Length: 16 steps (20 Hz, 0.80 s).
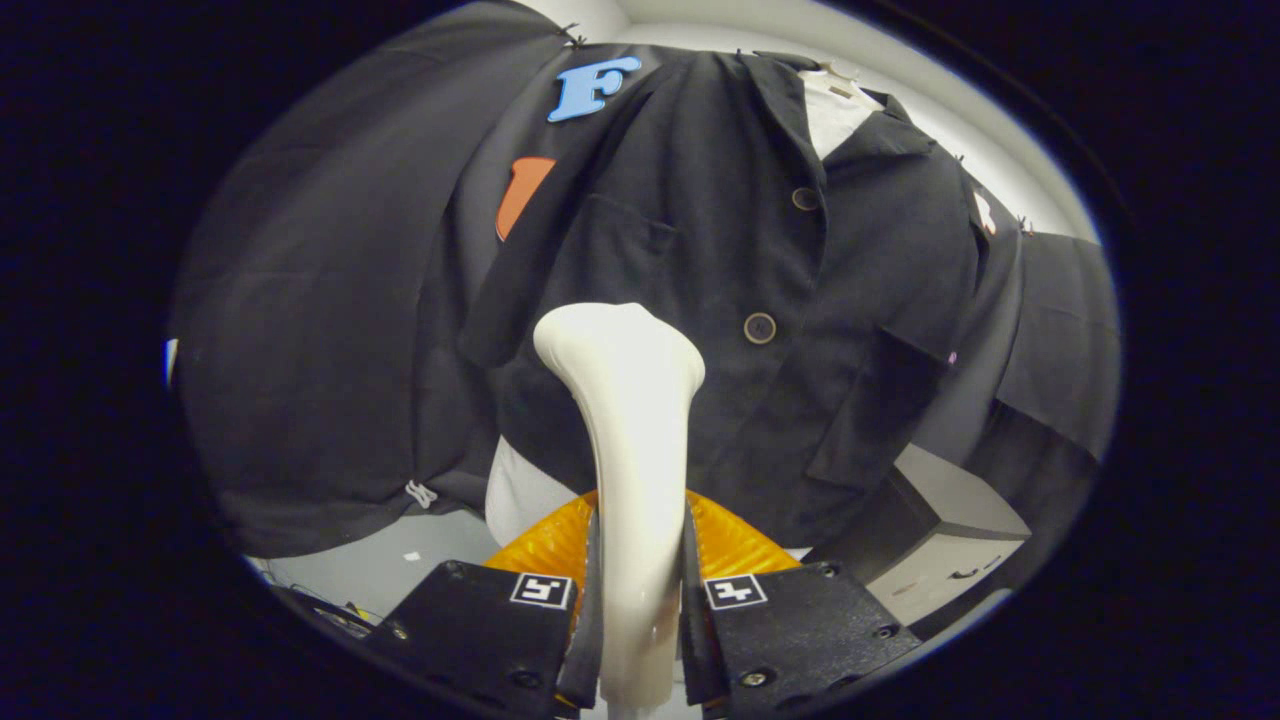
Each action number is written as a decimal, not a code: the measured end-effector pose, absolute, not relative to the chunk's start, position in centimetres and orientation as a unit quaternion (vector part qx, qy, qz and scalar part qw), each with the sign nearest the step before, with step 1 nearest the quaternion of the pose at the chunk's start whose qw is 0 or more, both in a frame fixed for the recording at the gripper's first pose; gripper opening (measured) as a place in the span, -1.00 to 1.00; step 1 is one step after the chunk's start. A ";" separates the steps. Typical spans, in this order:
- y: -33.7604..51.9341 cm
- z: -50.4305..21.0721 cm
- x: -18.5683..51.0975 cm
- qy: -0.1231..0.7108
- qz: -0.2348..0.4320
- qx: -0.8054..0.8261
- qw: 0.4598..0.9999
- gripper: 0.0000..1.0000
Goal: Iron the clothes twice with a garment steamer, once on the left side and once on the right side.
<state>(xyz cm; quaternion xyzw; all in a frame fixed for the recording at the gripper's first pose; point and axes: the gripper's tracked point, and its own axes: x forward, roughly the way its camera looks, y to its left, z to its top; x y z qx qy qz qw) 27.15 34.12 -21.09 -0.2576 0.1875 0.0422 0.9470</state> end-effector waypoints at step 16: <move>31.6 -27.2 23.7 0.270 0.033 -0.266 0.925 -0.30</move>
